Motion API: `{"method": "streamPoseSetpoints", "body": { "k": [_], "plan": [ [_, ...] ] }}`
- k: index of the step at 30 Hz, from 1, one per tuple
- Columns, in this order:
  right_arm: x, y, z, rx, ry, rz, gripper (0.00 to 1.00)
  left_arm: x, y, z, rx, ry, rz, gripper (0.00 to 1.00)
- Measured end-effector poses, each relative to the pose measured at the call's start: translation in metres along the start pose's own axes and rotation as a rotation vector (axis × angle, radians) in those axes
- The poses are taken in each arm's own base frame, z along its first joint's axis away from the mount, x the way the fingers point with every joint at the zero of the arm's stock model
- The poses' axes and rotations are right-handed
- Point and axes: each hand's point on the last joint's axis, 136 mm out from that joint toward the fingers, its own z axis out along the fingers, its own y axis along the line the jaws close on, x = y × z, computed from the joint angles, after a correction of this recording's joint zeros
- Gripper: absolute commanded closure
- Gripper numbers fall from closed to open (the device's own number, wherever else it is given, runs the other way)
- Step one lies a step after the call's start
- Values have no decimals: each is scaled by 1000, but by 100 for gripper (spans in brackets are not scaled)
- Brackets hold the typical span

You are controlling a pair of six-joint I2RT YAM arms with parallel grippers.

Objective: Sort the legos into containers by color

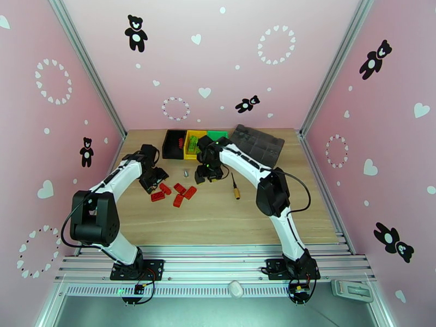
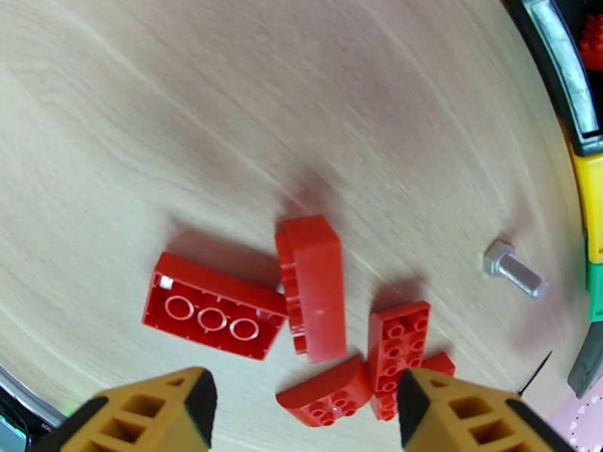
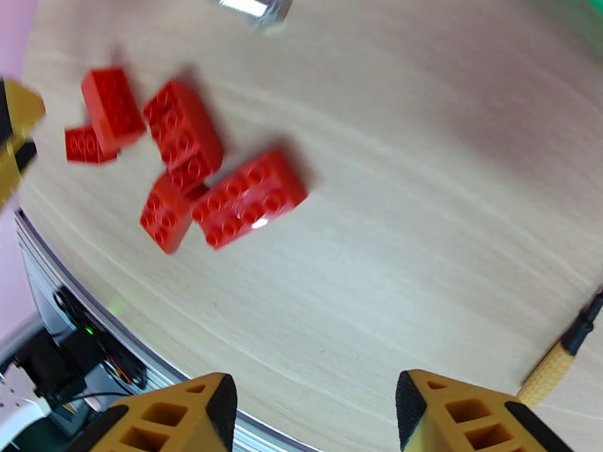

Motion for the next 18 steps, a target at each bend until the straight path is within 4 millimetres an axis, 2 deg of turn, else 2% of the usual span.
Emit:
{"method": "streamPoseSetpoints", "body": {
  "k": [7,14,18],
  "plan": [
    [18,12,2,7,25,-36,41,-6,1,22,-59,21,12,35],
    [21,10,-1,16,21,-36,41,-15,-10,28,-60,22,35,38],
    [21,9,0,21,20,-36,41,-15,-9,35,-74,34,39,38]
  ]
}}
